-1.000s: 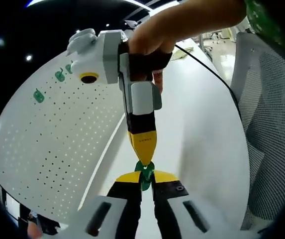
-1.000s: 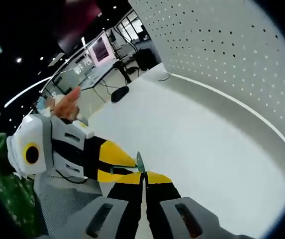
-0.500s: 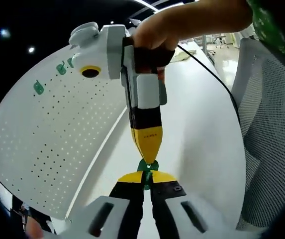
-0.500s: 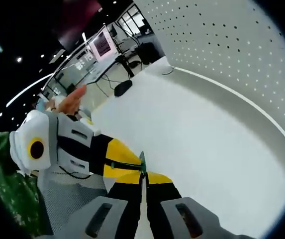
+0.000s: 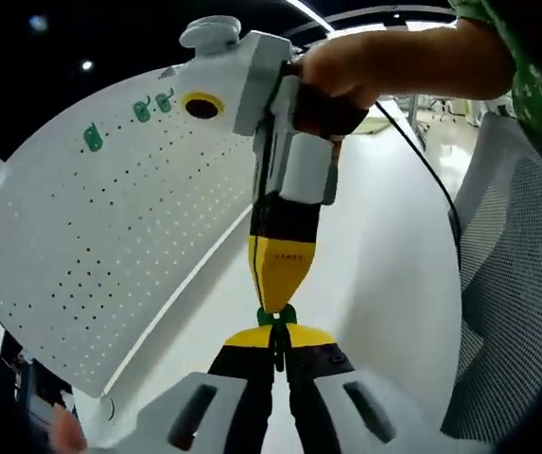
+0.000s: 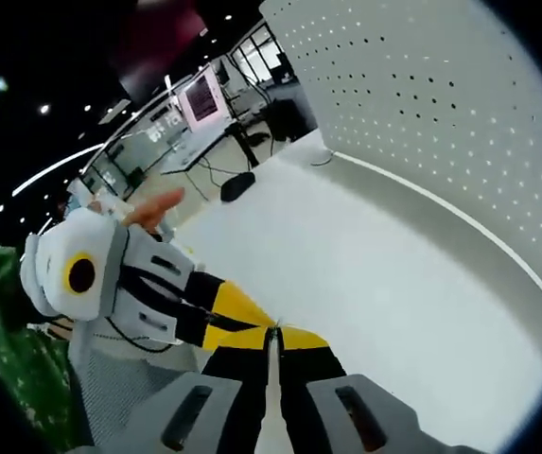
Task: Insert the hook assembly into the mounting plate slot until the hook locks in place.
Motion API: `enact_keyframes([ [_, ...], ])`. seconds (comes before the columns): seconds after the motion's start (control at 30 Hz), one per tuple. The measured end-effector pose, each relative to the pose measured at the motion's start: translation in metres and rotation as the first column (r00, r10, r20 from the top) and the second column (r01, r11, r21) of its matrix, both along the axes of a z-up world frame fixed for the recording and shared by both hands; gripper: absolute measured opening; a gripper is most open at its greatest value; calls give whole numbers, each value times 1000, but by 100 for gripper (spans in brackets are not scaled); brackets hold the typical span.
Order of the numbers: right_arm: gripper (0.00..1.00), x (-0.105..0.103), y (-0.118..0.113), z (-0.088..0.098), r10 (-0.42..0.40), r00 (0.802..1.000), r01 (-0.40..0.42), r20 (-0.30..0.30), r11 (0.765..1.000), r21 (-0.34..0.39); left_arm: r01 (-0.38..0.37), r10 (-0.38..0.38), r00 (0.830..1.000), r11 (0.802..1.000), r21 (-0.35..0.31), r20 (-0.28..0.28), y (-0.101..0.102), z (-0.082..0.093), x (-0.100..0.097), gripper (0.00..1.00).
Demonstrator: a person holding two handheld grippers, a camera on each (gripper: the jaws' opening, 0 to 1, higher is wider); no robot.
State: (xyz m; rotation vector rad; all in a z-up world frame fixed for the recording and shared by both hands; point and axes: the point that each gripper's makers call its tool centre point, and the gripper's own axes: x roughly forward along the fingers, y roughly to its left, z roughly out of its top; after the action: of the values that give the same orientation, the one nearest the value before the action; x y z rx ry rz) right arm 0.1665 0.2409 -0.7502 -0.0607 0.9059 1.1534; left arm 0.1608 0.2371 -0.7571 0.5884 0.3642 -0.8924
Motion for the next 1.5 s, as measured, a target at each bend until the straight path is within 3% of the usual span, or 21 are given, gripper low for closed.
enact_keyframes([
  [0.23,3,11,0,17,-45,996,40,75,997,59,-54,52,998,996,-70,-27,5,7,6,3],
  [0.47,3,16,-2,29,-93,990,81,109,990,112,-114,108,993,984,-140,-53,10,16,13,3],
  [0.53,3,17,-3,31,-104,988,89,117,988,123,-140,131,989,975,-173,-62,11,22,17,3],
  [0.67,2,18,-6,37,-126,983,107,135,984,143,-200,179,979,939,-280,-99,10,38,25,3],
  [0.8,2,18,-7,48,-143,978,114,151,976,183,-250,222,967,912,-324,-123,13,47,33,3],
  [0.9,2,20,-8,51,-156,974,124,163,974,190,-276,229,960,880,-388,-163,9,53,35,3],
  [1.07,2,21,-12,56,-177,969,140,174,968,209,-286,247,958,872,-396,-148,9,62,38,3],
  [1.2,2,22,-16,61,-205,960,159,189,960,231,-303,261,953,848,-435,-154,7,72,41,3],
  [1.23,2,23,-17,62,-215,956,166,201,957,237,-304,266,953,845,-441,-148,6,76,41,3],
  [1.27,2,30,-21,65,-232,937,170,263,956,237,-308,270,951,840,-446,-148,6,78,42,3],
  [1.33,1,35,-27,62,-216,918,161,332,969,186,-306,270,952,825,-474,-145,4,87,43,3],
  [1.5,0,40,-26,69,-236,910,170,341,962,215,-290,252,957,821,-492,-143,-6,96,41,3],
])
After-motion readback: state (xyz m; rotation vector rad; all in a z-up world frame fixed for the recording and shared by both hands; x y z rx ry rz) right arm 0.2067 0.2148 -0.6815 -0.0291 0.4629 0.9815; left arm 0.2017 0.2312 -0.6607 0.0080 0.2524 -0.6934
